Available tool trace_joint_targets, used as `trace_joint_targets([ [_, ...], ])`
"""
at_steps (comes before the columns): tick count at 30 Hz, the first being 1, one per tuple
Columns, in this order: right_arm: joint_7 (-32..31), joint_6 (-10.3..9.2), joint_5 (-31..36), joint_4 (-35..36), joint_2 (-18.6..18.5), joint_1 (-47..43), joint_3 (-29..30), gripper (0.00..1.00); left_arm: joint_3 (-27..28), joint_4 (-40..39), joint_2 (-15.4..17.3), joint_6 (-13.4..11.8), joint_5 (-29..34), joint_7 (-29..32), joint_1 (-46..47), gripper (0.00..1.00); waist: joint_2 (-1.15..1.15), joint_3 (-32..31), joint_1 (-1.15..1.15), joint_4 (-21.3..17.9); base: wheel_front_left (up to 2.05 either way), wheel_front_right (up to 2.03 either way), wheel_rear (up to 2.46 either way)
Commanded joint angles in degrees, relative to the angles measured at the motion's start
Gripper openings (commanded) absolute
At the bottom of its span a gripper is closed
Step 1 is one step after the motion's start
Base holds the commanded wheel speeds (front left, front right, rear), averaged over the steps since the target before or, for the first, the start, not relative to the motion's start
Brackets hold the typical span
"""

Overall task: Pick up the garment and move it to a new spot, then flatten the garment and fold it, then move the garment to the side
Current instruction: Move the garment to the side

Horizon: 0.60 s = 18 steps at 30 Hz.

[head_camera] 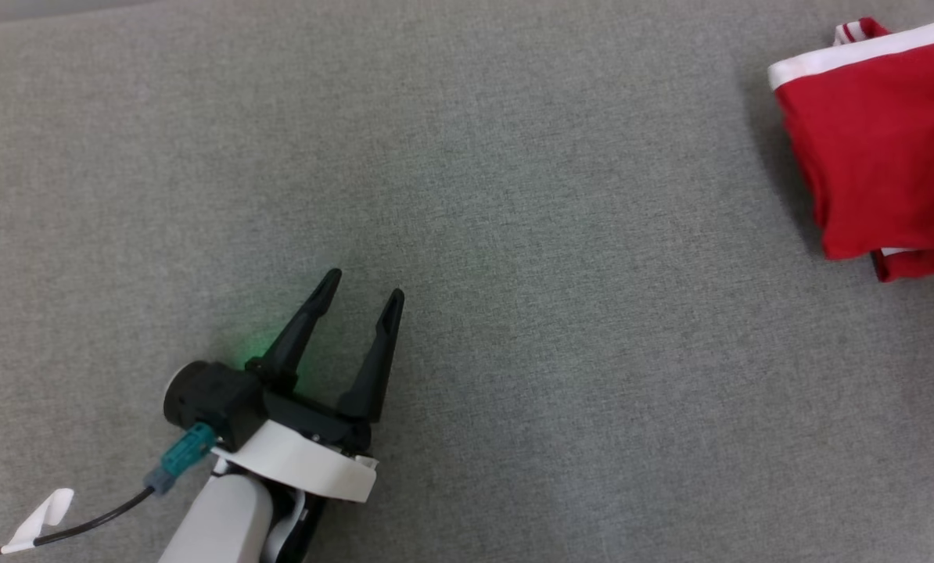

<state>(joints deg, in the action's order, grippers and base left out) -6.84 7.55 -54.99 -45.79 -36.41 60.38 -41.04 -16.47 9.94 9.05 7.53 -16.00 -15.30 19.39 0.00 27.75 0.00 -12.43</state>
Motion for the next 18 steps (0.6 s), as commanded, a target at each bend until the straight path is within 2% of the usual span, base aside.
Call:
trace_joint_targets([
  [1,1.22,-0.15,0.67,-1.81,-0.20,1.24,0.65,0.00,0.41,2.28,1.10,-0.10,-0.34,0.35,-0.57,1.00,0.00,1.00,0.00,0.02,0.00,0.00,0.00],
  [7,3.57,-0.15,1.49,-6.97,1.37,2.49,1.54,0.00,0.20,2.81,1.48,-0.10,-0.43,0.56,-0.16,1.00,0.00,2.09,0.00,0.25,0.00,0.00,0.00],
  [10,4.36,-0.15,1.85,-9.44,3.00,2.93,1.36,1.00,0.23,3.13,1.53,-0.10,-0.56,0.57,0.01,1.00,0.00,2.25,0.00,0.42,0.00,0.00,0.00],
  [18,5.87,-0.15,4.65,-16.75,4.42,4.56,0.17,1.00,1.04,2.79,0.69,-0.11,-1.04,0.49,-0.44,1.00,0.00,-0.60,0.00,0.68,0.00,0.00,0.00],
])
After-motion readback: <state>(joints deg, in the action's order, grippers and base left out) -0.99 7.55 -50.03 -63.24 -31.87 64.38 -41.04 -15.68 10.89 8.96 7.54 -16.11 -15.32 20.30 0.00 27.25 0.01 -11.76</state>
